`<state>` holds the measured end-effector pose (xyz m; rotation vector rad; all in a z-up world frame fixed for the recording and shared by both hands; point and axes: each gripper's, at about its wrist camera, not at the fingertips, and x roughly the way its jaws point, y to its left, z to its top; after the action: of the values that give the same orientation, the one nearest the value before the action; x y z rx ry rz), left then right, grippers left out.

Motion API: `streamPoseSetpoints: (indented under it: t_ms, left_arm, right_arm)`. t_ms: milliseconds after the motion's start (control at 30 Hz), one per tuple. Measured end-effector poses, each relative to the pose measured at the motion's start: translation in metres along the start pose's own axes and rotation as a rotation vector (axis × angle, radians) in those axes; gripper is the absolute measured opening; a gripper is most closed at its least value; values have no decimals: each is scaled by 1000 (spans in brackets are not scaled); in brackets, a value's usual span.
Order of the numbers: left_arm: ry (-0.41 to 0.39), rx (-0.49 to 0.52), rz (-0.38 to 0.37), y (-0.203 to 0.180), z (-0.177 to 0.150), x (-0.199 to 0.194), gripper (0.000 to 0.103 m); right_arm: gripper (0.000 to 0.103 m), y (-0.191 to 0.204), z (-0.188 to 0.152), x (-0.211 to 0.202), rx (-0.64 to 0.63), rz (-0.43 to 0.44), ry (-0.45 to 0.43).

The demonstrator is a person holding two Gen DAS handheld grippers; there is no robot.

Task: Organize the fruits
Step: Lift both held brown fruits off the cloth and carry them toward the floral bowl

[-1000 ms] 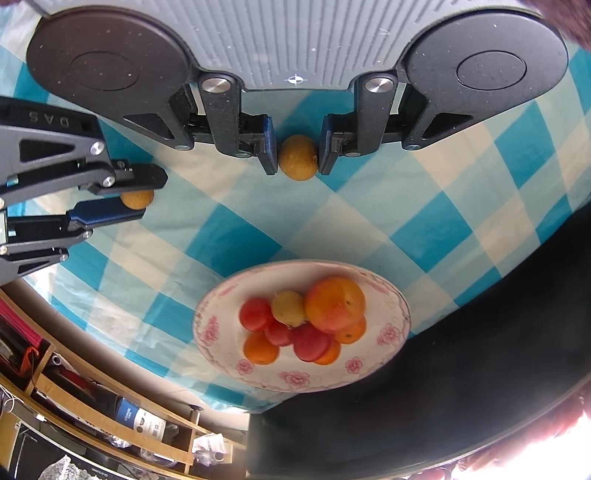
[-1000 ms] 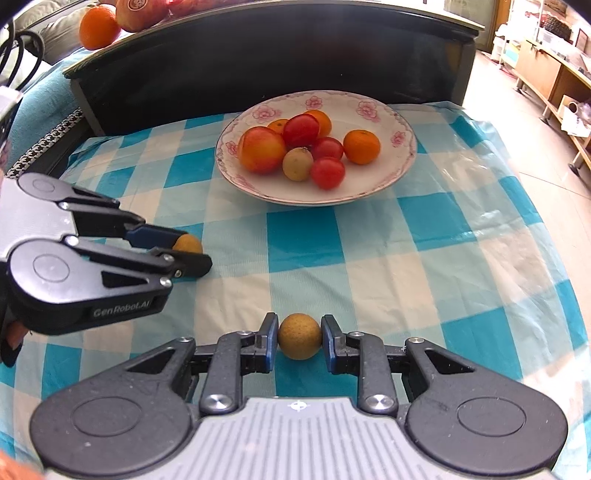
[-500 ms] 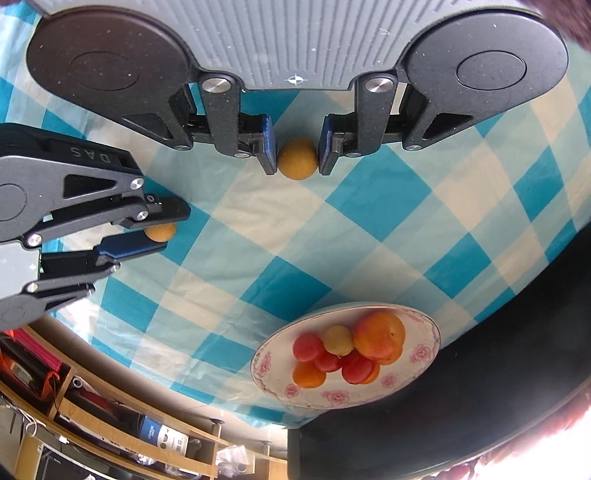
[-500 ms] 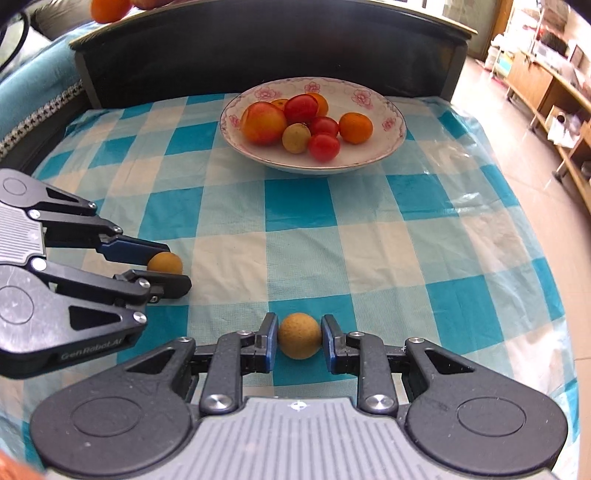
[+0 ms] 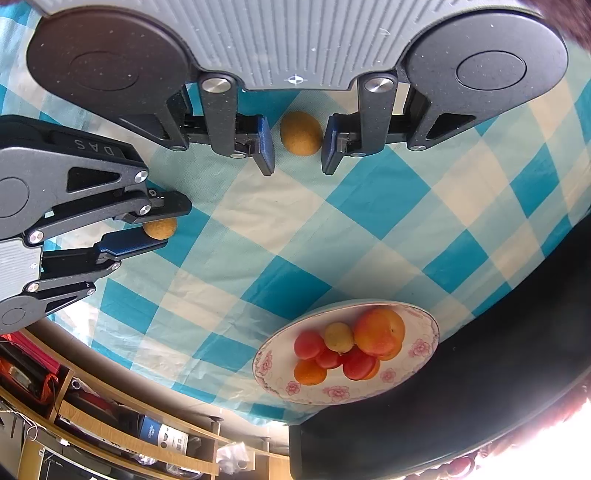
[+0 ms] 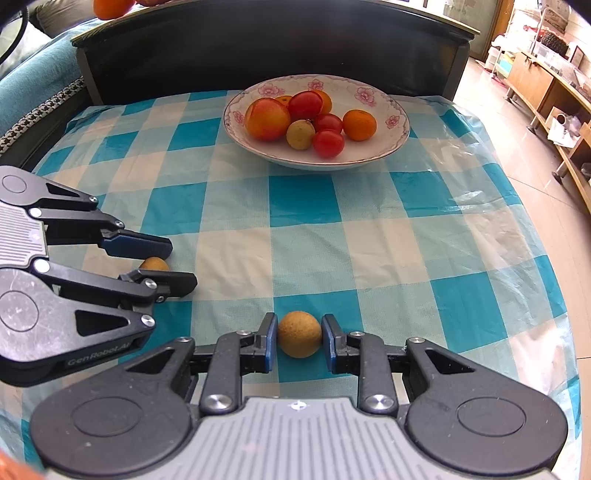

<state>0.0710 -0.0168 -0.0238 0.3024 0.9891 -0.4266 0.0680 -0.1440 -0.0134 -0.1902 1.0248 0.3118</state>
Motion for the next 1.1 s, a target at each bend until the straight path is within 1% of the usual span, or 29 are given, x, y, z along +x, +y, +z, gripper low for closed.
streamPoseSetpoints:
  t_ms: [133,500,633,933,1033,1100]
  left_arm:
    - [5,14,2,-4,0,-1,32]
    - [-15,20,-9,-13,0,-10,30]
    - [-34,20,-5,-15,4,-16,26]
    - [-48,3,-6,-10,8,-19,28]
    - [-39,2,-12,-9,7,-17,29]
    - [-20,3,-20,-8,5,-14,32]
  right_arm:
    - [29,2,-1,-1,-2,-2,6]
    - [29,6,0,-14,5,-8,-22]
    - [29,7,3,-20,12,-16,-40]
    - [29,6,10,-25,20,-16,-57]
    - [29,3,10,-24,27,-18,-57]
    - [29,-2,9,-24,39,-19,-55]
